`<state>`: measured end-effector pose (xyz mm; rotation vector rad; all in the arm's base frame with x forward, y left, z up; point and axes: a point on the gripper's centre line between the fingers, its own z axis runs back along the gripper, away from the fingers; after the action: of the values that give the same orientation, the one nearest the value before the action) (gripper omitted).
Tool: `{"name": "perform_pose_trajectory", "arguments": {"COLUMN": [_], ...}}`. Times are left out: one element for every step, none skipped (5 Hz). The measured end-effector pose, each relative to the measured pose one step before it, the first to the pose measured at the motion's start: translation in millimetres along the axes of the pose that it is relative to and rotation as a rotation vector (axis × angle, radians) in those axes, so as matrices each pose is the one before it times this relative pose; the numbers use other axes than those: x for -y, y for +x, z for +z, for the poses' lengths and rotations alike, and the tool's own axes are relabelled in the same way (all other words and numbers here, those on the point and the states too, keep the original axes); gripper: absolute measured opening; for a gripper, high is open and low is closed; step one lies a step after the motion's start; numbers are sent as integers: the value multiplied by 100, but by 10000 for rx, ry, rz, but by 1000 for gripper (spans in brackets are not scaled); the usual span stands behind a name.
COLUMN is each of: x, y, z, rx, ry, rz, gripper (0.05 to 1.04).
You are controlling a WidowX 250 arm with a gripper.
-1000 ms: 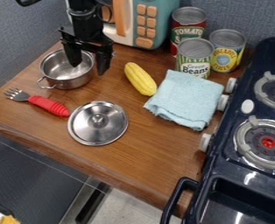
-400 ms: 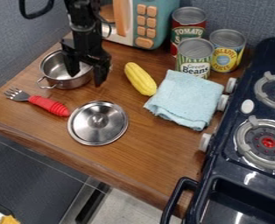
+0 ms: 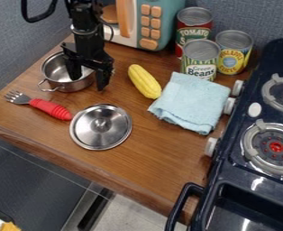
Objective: Move the silver pot to the left edge of the table
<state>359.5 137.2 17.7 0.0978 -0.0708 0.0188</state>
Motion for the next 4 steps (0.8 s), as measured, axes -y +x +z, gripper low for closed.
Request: {"name": "perform_pose_trajectory", "arguments": {"x": [97,114,-170,-176], "y": [-30,-62,-49,-445], "z": [57,-14,48,172], "rx": [-35,33,41,-7], "ry": [-107,-274,18,212], "rz": [-61,-169,-62,35], "gripper": [943,651,344,146]}}
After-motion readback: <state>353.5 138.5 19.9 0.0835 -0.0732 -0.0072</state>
